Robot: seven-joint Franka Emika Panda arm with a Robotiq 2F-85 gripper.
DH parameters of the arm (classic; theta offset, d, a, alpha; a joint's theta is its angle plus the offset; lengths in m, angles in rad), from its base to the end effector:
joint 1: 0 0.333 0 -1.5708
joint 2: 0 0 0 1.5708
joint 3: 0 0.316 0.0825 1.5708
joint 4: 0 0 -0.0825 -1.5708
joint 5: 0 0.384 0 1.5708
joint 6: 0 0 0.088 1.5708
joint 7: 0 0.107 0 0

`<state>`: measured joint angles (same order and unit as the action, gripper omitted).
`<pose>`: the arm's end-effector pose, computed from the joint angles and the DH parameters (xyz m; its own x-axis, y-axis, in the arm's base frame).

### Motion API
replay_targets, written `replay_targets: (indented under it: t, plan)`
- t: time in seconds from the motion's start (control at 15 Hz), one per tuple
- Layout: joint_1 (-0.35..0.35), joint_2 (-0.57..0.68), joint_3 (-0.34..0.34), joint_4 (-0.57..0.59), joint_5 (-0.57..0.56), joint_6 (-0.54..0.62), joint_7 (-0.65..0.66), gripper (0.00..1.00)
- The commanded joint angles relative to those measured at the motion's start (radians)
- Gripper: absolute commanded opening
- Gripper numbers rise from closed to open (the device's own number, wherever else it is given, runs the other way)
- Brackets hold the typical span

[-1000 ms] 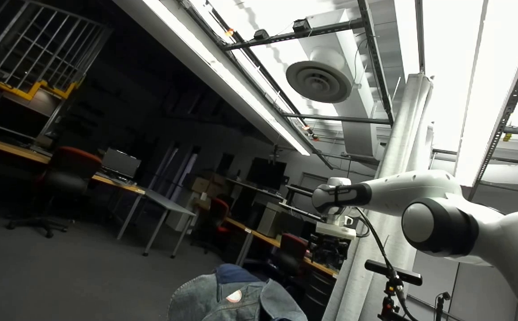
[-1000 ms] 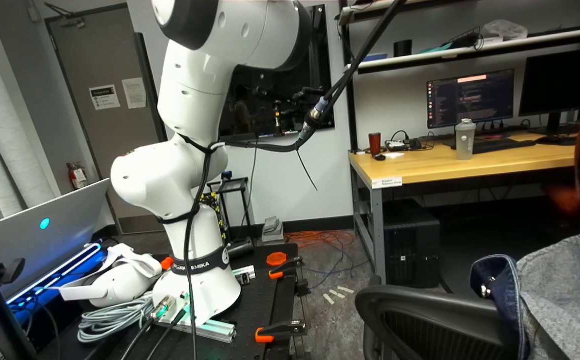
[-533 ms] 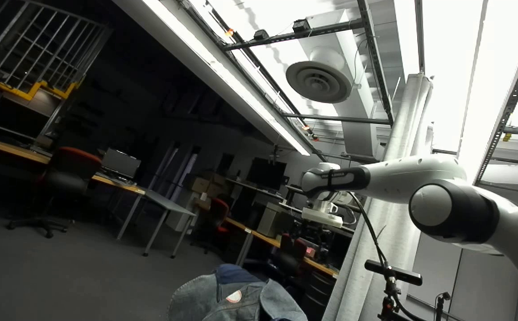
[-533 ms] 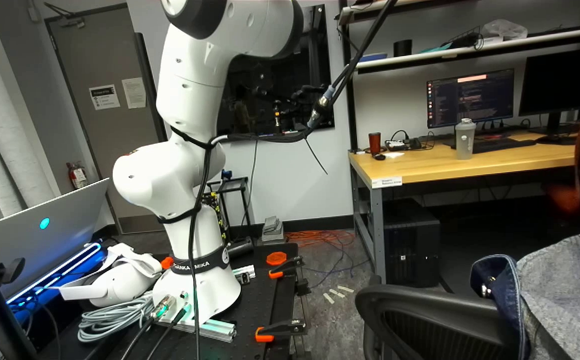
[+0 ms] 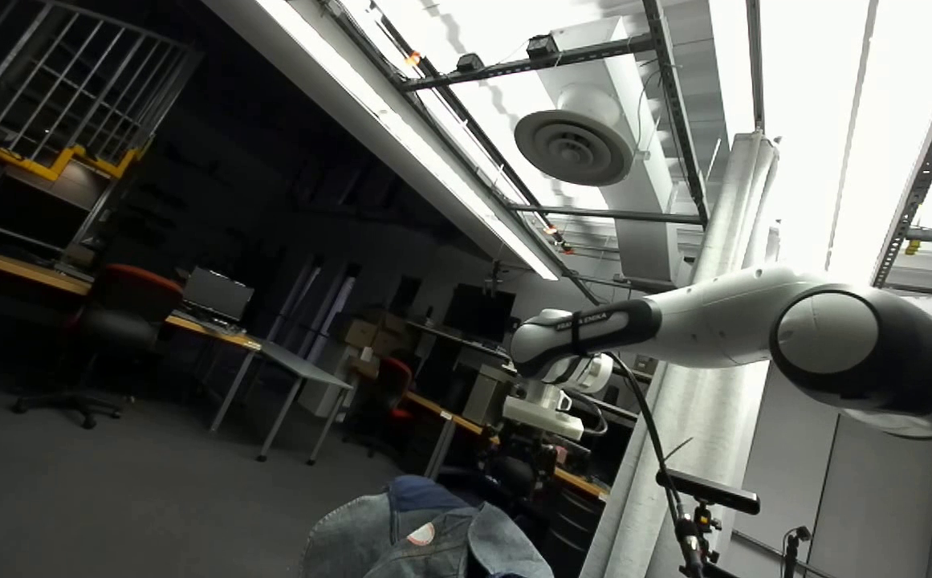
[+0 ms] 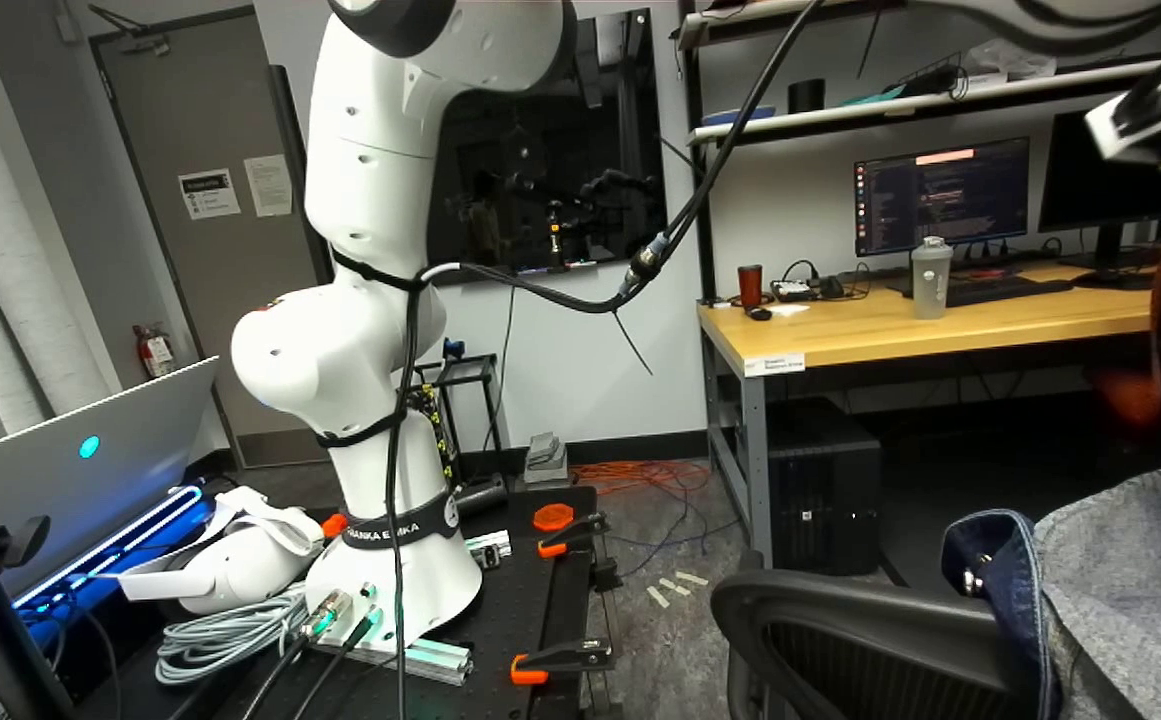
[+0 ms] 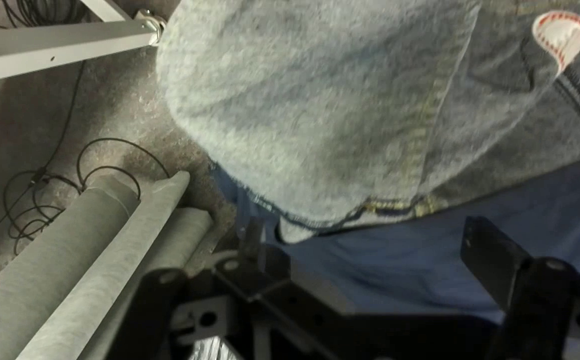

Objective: Remove the jean jacket from the backrest of the chair, place the jacket on the backrest, remove the jacket from the backrest

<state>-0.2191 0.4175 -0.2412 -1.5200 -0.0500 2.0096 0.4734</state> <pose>0.6236 -0.2861 0.4346 0.6282 -0.7660 0.1364 -0.7779 -0.6217 0.0912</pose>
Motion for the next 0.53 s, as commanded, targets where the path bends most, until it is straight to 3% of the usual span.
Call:
replay_targets:
  t: [0.0,0.33,0.4,0.47]
  plan:
    - [0.041,-0.079,0.009,-0.183,0.024,0.067,0.041,1.00]
    - [0.068,-0.084,0.010,-0.290,0.017,0.131,0.042,1.00]
    - [0.070,-0.085,0.009,-0.304,0.015,0.145,0.042,0.75]
    - [0.073,-0.086,0.007,-0.317,0.009,0.161,0.042,0.74]
